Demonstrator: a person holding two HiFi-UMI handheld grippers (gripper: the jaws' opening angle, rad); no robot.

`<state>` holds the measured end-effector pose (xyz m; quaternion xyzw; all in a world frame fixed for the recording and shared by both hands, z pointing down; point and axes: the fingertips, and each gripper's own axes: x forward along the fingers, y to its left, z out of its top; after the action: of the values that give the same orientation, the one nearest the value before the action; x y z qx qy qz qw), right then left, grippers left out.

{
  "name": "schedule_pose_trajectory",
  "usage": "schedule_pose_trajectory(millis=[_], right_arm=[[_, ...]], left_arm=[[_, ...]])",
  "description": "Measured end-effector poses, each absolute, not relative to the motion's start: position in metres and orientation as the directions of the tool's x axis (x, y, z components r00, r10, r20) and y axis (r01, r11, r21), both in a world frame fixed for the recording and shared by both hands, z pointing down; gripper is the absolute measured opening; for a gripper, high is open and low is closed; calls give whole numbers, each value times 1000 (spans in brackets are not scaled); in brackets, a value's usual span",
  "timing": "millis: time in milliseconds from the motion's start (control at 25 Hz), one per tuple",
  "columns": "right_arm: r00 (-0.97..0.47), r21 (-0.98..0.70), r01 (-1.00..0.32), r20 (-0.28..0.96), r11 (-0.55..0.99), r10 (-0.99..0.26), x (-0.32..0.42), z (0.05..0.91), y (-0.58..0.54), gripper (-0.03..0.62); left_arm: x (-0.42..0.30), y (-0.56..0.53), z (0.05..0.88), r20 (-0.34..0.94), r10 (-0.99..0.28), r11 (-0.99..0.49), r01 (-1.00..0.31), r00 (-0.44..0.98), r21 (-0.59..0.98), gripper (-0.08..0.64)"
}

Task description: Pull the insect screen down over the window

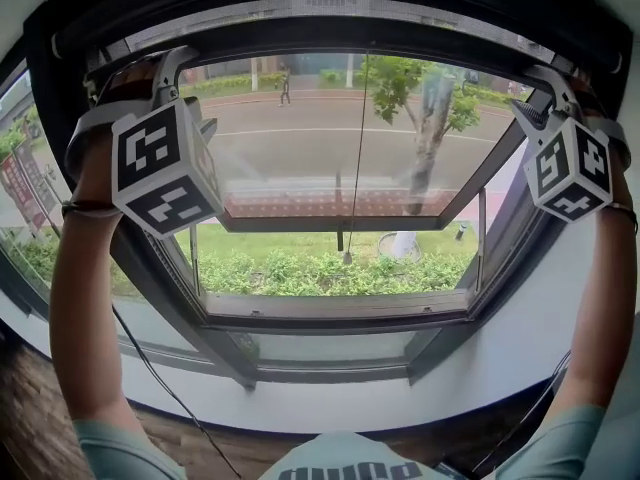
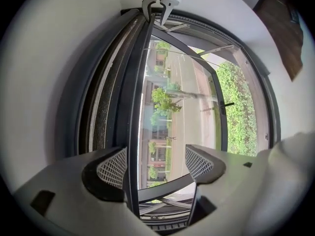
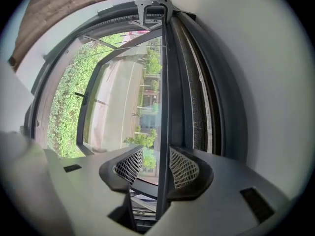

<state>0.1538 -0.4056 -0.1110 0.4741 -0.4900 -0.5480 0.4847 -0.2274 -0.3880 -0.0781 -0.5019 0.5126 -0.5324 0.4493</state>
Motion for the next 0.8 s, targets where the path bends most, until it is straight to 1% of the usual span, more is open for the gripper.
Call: schedule_pose_trajectory(millis=[320, 520, 800], right_arm=[[-73, 996, 89, 24, 17, -997, 148, -63, -394, 167], [-52, 990, 104, 98, 93, -994, 147, -29, -393, 166], [-38, 987, 88, 138, 134, -990, 150, -8, -391, 166]], left_arm=[[-235, -374, -29, 155, -984, -153, -30, -87, -988, 364], [-236, -371, 6, 226, -970, -224, -32, -84, -974, 364], [-234, -369, 28, 254, -964, -254, -22, -80, -967, 364]])
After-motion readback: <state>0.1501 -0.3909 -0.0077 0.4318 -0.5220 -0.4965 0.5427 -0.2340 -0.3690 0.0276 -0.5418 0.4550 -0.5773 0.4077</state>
